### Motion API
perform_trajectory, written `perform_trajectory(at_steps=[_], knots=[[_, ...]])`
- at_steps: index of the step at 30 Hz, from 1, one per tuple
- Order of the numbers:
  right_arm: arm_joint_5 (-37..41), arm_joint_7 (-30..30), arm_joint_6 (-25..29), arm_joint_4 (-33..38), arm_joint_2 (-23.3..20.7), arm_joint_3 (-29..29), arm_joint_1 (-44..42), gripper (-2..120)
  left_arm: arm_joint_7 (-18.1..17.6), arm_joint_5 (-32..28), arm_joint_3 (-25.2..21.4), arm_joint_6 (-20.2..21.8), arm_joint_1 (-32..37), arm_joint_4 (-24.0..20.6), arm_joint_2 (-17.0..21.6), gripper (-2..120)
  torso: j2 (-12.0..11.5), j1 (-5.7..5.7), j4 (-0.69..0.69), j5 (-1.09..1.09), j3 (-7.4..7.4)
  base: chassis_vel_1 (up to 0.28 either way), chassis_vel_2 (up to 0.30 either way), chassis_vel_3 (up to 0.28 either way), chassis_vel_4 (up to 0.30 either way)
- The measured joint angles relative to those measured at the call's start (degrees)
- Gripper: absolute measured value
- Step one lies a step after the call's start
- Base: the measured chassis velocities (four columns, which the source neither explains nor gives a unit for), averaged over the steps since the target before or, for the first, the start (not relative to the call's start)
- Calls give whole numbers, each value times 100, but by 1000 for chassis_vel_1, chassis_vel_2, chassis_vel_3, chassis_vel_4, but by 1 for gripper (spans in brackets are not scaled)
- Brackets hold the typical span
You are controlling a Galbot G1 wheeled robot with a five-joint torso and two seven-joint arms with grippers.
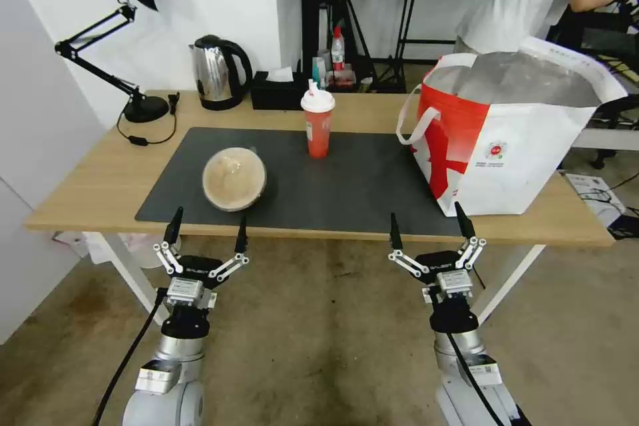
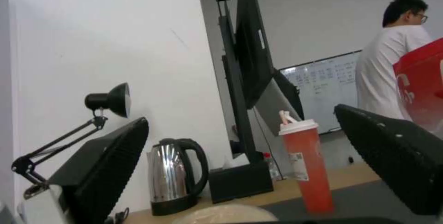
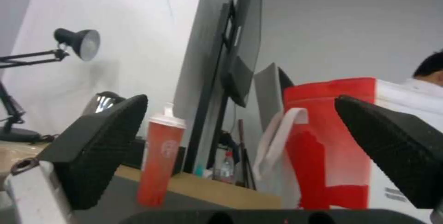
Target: Pick up the trash from the table and place it into the takeout bag.
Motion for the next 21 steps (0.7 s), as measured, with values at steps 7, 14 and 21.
perform_trajectory(at_steps=[7, 14, 21], knots=[[279, -181, -366, 177, -176, -107, 238, 100, 0, 3, -5, -19, 63, -59, -1, 100, 0, 0, 0, 0, 0, 0, 0, 0, 0], [706, -326, -890, 271, -438, -304, 705, 100, 0, 3, -15, -111, 129, -82, -2, 100, 0, 1, 0, 0, 0, 0, 0, 0, 0], [1469, -550, -1529, 148, -771, -576, 1198, 100, 1, 16, 11, -178, 216, -123, -2, 100, 0, 1, 0, 1, 0, 0, 0, 0, 0]])
